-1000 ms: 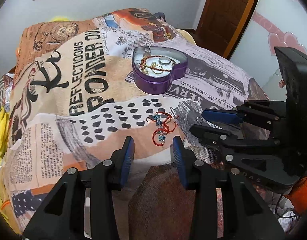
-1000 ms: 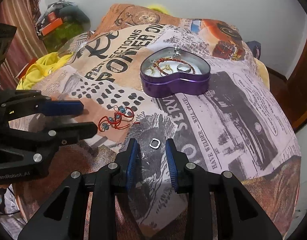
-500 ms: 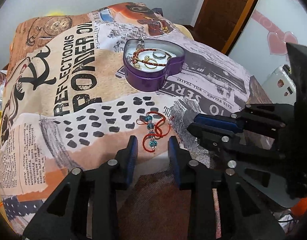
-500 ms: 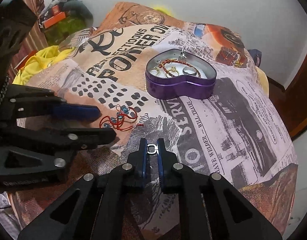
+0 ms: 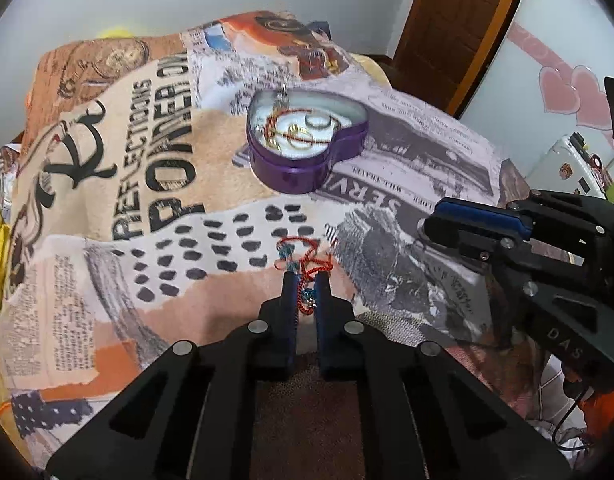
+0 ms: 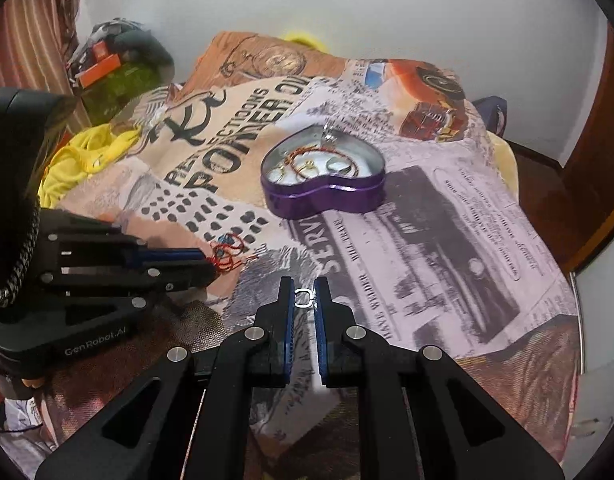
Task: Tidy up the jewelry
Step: 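Grasp the small silver ring with the right tool while the left tool grasps the beaded earring, then carry the silver ring and beaded earring over the purple tin with both tools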
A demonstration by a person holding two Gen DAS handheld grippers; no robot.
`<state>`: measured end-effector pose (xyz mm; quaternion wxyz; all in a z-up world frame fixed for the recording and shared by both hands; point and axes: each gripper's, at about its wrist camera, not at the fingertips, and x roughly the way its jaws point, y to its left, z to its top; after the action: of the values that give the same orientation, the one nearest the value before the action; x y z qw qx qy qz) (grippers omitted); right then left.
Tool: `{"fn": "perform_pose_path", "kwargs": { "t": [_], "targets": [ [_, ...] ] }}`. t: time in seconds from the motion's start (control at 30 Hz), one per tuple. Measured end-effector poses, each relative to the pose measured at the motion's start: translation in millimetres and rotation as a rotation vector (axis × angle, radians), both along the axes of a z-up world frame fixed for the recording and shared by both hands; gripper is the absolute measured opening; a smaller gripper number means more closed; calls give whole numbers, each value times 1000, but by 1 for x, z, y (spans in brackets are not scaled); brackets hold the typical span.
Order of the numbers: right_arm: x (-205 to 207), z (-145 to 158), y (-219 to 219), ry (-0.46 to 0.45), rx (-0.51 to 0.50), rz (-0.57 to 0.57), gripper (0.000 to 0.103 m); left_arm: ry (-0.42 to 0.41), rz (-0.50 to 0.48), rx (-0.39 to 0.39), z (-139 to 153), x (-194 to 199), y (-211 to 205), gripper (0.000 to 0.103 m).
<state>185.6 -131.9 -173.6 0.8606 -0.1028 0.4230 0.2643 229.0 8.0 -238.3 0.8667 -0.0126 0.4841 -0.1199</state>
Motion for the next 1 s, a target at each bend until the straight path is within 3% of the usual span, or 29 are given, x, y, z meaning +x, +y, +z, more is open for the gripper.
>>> {"fn": "perform_pose_path", "kwargs": {
  "t": [0.43, 1.0],
  "targets": [
    [2, 31, -10, -77, 40, -28, 8, -161, 30, -21, 68, -5, 12, 6],
    [15, 70, -8, -191, 99, -29, 8, -275, 34, -29, 110, 14, 9, 6]
  ]
}}
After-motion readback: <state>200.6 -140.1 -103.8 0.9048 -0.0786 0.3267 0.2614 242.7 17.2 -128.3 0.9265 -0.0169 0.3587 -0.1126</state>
